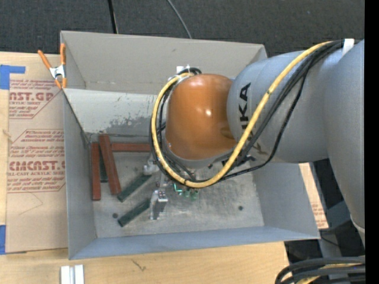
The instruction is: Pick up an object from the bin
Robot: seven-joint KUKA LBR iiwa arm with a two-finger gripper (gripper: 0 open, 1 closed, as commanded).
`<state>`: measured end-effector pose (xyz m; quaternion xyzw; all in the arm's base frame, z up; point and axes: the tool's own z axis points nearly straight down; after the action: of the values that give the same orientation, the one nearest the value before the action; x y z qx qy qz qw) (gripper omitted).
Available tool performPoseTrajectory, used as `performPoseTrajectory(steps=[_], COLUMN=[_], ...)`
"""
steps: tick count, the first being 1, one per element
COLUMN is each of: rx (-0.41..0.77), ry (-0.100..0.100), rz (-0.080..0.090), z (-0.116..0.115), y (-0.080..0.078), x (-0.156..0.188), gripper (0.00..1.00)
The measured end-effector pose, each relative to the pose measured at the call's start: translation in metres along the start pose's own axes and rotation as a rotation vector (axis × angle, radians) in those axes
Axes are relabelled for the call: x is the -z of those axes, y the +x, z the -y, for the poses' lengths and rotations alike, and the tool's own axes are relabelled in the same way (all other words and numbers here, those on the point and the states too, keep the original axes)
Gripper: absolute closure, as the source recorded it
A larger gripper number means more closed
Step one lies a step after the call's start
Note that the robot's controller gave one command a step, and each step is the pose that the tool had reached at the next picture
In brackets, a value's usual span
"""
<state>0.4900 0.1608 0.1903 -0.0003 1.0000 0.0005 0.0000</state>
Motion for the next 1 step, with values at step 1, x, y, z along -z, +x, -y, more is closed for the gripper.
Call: performPoseTrajectory(steps=[1], rx=[0.177], ry=[-0.003], rz=[0.01], z=[-0.0093], y=[-0.0108], x=[-0.1144], gripper=[1.0])
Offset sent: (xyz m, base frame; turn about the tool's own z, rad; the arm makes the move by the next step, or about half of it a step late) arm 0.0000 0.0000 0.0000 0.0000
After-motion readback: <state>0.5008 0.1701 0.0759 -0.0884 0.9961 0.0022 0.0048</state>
